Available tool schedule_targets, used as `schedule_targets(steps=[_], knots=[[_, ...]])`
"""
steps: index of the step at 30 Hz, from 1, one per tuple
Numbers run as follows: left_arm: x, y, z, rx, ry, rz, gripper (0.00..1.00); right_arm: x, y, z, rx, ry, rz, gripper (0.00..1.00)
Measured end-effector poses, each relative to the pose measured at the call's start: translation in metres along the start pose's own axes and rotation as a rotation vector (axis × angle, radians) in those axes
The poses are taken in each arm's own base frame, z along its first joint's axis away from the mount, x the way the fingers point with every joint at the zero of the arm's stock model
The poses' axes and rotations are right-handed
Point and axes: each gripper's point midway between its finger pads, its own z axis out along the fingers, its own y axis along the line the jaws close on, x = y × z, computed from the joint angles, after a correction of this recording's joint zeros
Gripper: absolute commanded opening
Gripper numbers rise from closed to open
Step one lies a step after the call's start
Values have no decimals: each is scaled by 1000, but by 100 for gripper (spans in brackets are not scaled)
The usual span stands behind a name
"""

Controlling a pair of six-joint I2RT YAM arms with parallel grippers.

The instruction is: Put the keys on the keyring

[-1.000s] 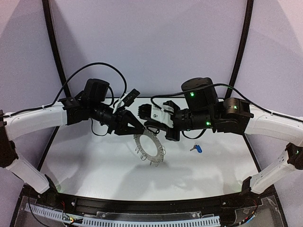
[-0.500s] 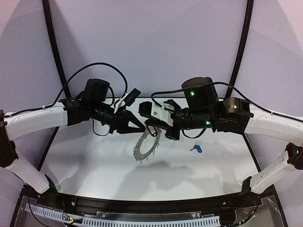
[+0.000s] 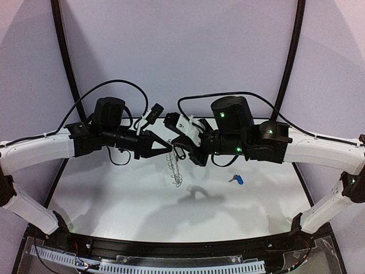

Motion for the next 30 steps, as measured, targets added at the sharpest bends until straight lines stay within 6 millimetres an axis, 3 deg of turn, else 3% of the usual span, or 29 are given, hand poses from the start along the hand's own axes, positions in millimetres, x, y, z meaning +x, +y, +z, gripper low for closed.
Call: schedule_targets(steps=[17, 18, 20, 21, 22, 26, 28, 30], knots=[[14, 8, -18, -109, -62, -77, 2, 0, 16, 30, -104, -59, 220, 0], [16, 8, -18, -112, -65, -80, 9, 0, 17, 31, -108, -57, 227, 0], [17, 8, -20, -117, -71, -86, 67, -1, 17, 32, -111, -61, 239, 0], [17, 9, -20, -122, -75, -83, 91, -2, 17, 31, -113, -67, 242, 0], [16, 10, -21, -130, -77, -79, 97, -4, 17, 29, -116, -73, 243, 0], [12, 12, -31, -156, -94, -33, 99, -18, 19, 17, -157, -119, 225, 0], [5, 0, -41, -141, -120, 14, 99, -21, 22, 14, -183, -119, 209, 0], [-12, -26, -65, -109, -197, 109, 99, -13, 29, 14, -221, -85, 195, 0]])
